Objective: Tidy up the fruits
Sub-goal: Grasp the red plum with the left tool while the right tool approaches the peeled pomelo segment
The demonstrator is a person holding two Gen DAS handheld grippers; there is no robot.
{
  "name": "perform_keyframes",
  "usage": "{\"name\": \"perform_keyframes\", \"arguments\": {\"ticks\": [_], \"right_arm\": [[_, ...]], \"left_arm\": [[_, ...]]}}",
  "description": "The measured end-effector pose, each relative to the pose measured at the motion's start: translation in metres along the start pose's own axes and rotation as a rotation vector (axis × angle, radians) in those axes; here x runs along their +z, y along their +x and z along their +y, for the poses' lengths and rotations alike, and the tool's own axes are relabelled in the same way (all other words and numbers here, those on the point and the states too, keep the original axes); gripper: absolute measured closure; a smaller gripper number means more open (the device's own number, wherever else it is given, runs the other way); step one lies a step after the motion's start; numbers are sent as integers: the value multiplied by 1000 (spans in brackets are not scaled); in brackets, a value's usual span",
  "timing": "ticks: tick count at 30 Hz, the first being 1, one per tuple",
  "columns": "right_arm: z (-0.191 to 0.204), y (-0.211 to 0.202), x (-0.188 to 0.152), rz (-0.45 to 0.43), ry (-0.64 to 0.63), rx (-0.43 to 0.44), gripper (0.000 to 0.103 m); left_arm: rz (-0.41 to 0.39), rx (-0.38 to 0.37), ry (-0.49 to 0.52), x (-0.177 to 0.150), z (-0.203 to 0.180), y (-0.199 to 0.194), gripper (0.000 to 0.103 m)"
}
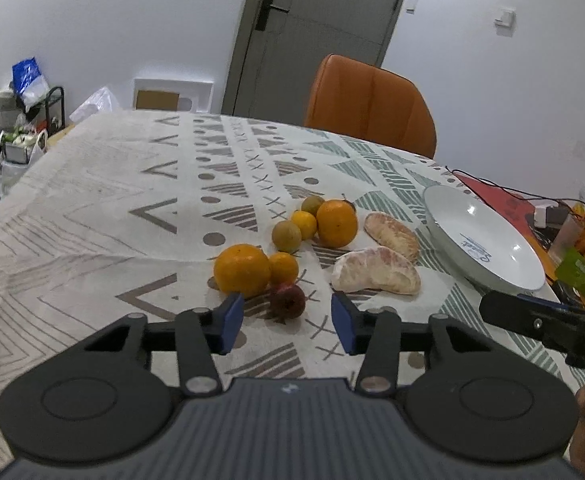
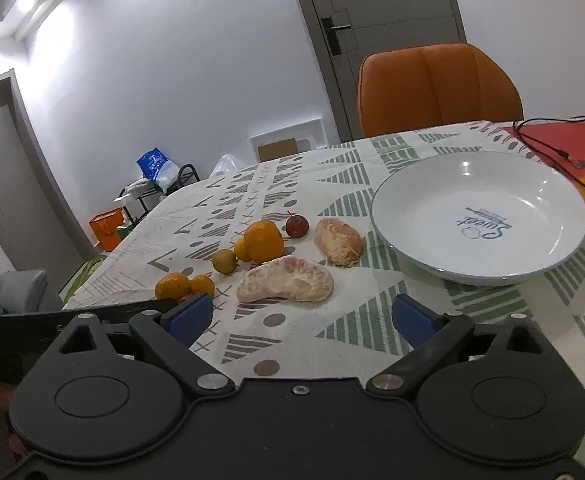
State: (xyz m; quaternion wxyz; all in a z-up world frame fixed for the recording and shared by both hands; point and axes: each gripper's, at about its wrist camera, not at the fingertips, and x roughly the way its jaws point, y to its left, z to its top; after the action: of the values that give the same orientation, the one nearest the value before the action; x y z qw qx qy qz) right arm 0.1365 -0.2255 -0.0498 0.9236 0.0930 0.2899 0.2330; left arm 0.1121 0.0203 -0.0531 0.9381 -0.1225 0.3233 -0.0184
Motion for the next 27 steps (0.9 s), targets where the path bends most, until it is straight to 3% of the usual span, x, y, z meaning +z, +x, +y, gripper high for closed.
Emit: {"name": "perform_keyframes", "arguments": {"ticks": [10,12,13,27], "right_arm": [[4,26,2,40,9,14,10],[5,31,2,49,4,13,11],[6,34,2,55,6,13,12],[20,72,4,95,-15,-54,8]], "left_arm": [[43,-4,-15,2,2,25,60],[43,-6,-8,2,1,28,79],[48,-3,-14,3,1,30,82],[6,12,-49,12,17,11,82]]}}
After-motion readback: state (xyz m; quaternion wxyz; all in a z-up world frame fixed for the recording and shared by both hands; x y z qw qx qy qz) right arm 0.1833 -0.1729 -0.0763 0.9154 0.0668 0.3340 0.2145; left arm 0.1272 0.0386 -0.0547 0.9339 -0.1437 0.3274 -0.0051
